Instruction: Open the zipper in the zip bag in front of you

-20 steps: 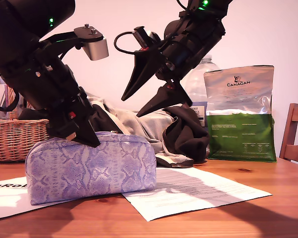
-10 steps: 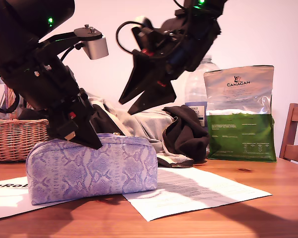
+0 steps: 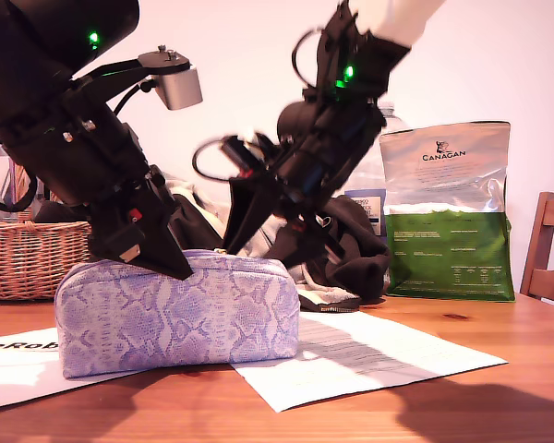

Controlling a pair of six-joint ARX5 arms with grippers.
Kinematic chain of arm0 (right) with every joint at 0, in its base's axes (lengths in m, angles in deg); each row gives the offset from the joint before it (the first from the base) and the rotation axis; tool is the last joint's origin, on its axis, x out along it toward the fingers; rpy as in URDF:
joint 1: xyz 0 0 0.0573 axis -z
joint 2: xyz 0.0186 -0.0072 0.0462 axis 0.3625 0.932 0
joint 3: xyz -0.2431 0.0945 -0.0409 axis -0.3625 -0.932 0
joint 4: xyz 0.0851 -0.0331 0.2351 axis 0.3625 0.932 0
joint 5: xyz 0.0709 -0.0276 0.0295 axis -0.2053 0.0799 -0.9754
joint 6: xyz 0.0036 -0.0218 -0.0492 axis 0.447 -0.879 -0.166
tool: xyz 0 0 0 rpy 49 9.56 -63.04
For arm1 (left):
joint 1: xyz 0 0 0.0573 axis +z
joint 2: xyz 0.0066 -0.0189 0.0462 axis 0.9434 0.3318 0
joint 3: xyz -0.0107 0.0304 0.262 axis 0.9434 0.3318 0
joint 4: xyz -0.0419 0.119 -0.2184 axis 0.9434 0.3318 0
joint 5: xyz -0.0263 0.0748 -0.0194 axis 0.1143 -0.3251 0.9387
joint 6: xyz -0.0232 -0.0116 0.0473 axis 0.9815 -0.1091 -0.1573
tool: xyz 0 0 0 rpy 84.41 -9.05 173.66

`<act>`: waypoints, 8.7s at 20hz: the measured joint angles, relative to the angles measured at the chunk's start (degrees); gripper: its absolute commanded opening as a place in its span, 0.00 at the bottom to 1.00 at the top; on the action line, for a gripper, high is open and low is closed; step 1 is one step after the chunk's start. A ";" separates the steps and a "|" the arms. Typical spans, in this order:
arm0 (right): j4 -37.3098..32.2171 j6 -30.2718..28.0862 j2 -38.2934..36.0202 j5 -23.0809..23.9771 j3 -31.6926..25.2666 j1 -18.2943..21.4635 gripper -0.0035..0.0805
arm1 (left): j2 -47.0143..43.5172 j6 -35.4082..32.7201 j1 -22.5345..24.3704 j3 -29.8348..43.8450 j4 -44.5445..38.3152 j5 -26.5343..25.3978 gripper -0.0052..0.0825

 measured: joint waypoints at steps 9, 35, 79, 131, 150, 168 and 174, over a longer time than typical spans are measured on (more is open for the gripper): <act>3.74 1.40 -0.07 -11.76 0.00 0.13 0.40 | 0.00 -2.40 -2.05 0.07 -0.04 -1.44 0.03; 4.28 -5.77 -0.35 -1.81 0.28 -2.14 0.03 | 0.00 -2.49 -2.45 0.59 -0.92 -2.05 0.03; 4.83 -4.50 -0.42 -2.75 0.28 4.42 0.03 | -0.24 -2.49 2.71 0.35 1.07 2.29 0.03; 9.14 -4.81 -5.35 9.44 0.26 12.50 0.03 | -0.31 0.28 5.31 -2.12 3.41 11.28 0.03; 7.52 -6.47 -5.35 9.27 0.26 12.50 0.03 | -6.40 0.31 5.31 -3.08 3.69 11.74 0.55; -18.43 -10.58 -20.50 27.19 -2.14 9.51 0.03 | -7.82 13.81 18.16 -3.52 -0.87 18.47 0.04; -32.28 -9.25 -36.59 32.13 -17.79 9.49 0.03 | -10.43 17.42 20.04 -3.52 -1.14 20.06 0.04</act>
